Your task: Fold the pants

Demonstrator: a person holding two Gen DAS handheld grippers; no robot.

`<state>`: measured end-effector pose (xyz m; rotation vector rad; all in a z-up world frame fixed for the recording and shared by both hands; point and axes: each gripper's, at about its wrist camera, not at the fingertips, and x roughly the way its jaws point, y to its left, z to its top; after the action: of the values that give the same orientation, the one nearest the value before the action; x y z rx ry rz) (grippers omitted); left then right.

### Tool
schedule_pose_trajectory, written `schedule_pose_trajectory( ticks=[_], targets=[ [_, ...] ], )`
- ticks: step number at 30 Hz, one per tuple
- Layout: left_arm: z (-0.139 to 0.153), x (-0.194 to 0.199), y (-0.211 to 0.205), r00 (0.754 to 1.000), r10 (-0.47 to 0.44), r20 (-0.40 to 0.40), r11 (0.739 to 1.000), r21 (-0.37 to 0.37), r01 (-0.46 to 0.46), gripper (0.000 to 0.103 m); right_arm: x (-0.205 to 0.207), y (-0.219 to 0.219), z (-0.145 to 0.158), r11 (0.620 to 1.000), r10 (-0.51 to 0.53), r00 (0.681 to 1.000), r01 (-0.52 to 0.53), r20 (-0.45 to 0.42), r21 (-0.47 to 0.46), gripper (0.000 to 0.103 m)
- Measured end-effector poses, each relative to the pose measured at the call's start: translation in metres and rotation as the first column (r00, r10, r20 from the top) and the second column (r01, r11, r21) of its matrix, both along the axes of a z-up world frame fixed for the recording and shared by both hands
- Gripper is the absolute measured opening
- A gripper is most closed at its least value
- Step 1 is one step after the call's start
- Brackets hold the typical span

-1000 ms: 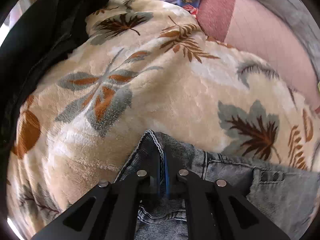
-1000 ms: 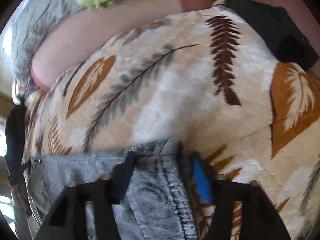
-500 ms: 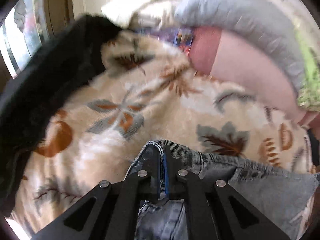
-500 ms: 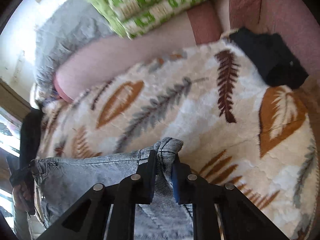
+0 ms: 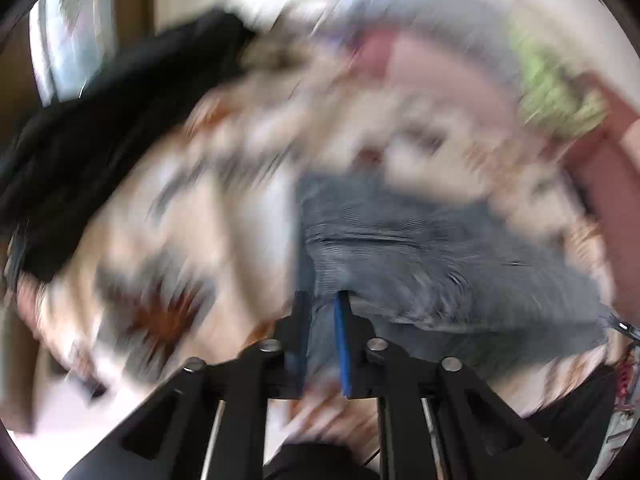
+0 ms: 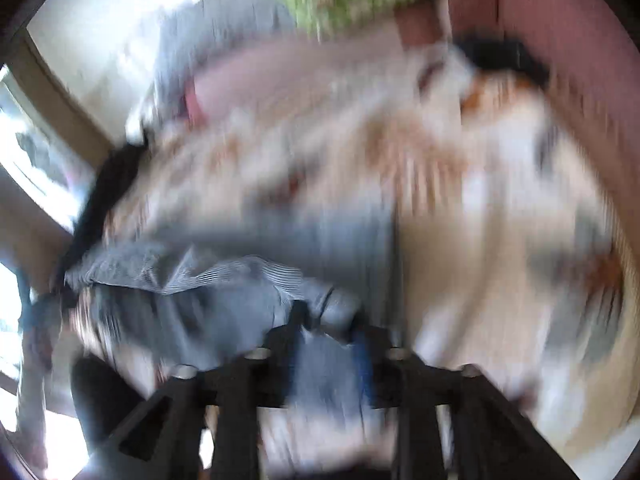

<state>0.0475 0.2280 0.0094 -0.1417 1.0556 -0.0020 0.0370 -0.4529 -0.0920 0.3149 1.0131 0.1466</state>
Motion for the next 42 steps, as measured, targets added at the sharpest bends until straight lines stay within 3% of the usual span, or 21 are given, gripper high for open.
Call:
schedule_pose_trajectory(
  ticks=[1, 3, 5, 6, 8, 10, 13, 15, 16, 18, 19, 22, 25, 27, 30, 32, 36, 38, 42],
  targets=[
    [-0.006, -0.004, 0.009, 0.999, 0.044, -0.027, 0.999, 0.028, -0.043, 0.014, -0.008, -0.001, -0.005, 1.0, -0.018, 1.0, 0.018, -0.013, -0.013, 0.061],
    [0.001, -0.008, 0.024, 0.994, 0.112, 0.0, 0.993, 0.02, -0.112, 0.014, -0.023, -0.01, 0.005, 0.998, -0.063, 0.998, 0.062, 0.033, 0.021, 0.062],
    [0.02, -0.007, 0.027, 0.988, 0.148, 0.053, 0.989, 0.005, -0.148, 0.028, -0.03, -0.021, 0.028, 0.988, -0.142, 0.984, 0.134, 0.107, 0.077, 0.066],
    [0.029, -0.006, 0.022, 0.986, 0.141, 0.088, 0.99, 0.001, -0.142, 0.033, -0.03, -0.025, 0.037, 0.982, -0.17, 0.977, 0.159, 0.125, 0.099, 0.071],
    [0.044, -0.002, 0.0, 0.985, 0.094, 0.147, 0.995, 0.015, -0.098, 0.054, -0.023, -0.023, 0.049, 0.974, -0.189, 0.972, 0.168, 0.142, 0.149, 0.071],
    [0.046, 0.007, -0.029, 0.985, 0.029, 0.171, 0.999, 0.028, -0.035, 0.059, -0.018, -0.009, 0.056, 0.975, -0.181, 0.97, 0.156, 0.161, 0.156, 0.071],
    [0.032, 0.02, -0.072, 0.986, -0.061, 0.154, 0.997, 0.047, 0.055, 0.059, -0.011, 0.024, 0.06, 0.99, -0.101, 0.976, 0.079, 0.191, 0.119, 0.071],
    [0.008, 0.031, -0.094, 0.992, -0.097, 0.083, 0.993, 0.072, 0.091, 0.059, -0.003, 0.05, 0.047, 0.999, -0.026, 0.991, 0.023, 0.134, 0.022, 0.071],
    [-0.005, 0.034, -0.099, 0.994, -0.104, 0.034, 0.991, 0.091, 0.101, 0.059, 0.003, 0.059, 0.034, 0.997, -0.007, 0.998, 0.012, 0.062, -0.078, 0.071],
    [-0.049, 0.05, -0.107, 0.983, -0.086, -0.16, 0.973, 0.196, 0.117, 0.06, 0.015, 0.065, -0.009, 0.963, -0.017, 0.988, -0.025, -0.154, -0.269, 0.07],
    [-0.055, 0.05, -0.107, 0.981, -0.084, -0.174, 0.971, 0.206, 0.12, 0.062, 0.011, 0.065, -0.007, 0.956, -0.018, 0.993, -0.018, -0.119, -0.294, 0.07],
    [-0.039, 0.046, -0.101, 0.989, -0.079, -0.126, 0.974, 0.2, 0.103, 0.062, -0.001, 0.058, 0.016, 0.98, -0.056, 0.997, 0.044, -0.058, -0.193, 0.07],
    [-0.015, 0.042, -0.097, 0.998, -0.056, -0.029, 0.969, 0.238, 0.061, 0.063, -0.013, 0.053, 0.035, 0.992, -0.117, 0.993, 0.117, 0.003, 0.056, 0.07],
    [-0.007, 0.041, -0.098, 0.998, -0.068, 0.013, 0.975, 0.213, 0.064, 0.063, -0.015, 0.052, 0.032, 0.956, -0.143, 0.99, 0.139, -0.003, 0.258, 0.071],
    [-0.015, 0.046, -0.104, 0.996, -0.085, 0.003, 0.979, 0.188, 0.083, 0.063, -0.01, 0.064, 0.003, 0.846, -0.188, 0.978, 0.208, -0.091, 0.491, 0.071],
    [-0.028, 0.051, -0.11, 0.996, -0.092, -0.022, 0.975, 0.203, 0.094, 0.063, -0.008, 0.067, -0.012, 0.812, -0.227, 0.963, 0.269, -0.144, 0.518, 0.071],
    [-0.042, 0.048, -0.109, 0.996, -0.078, -0.053, 0.977, 0.197, 0.087, 0.063, -0.016, 0.061, -0.011, 0.762, -0.314, 0.943, 0.321, -0.113, 0.562, 0.07],
    [-0.048, 0.048, -0.106, 0.996, -0.076, -0.053, 0.979, 0.186, 0.084, 0.068, -0.012, 0.057, -0.016, 0.752, -0.325, 0.935, 0.346, -0.14, 0.561, 0.07],
    [-0.048, 0.047, -0.101, 0.996, -0.076, -0.048, 0.981, 0.176, 0.084, 0.07, -0.001, 0.038, -0.024, 0.702, -0.41, 0.893, 0.44, -0.187, 0.56, 0.068]
  ],
)
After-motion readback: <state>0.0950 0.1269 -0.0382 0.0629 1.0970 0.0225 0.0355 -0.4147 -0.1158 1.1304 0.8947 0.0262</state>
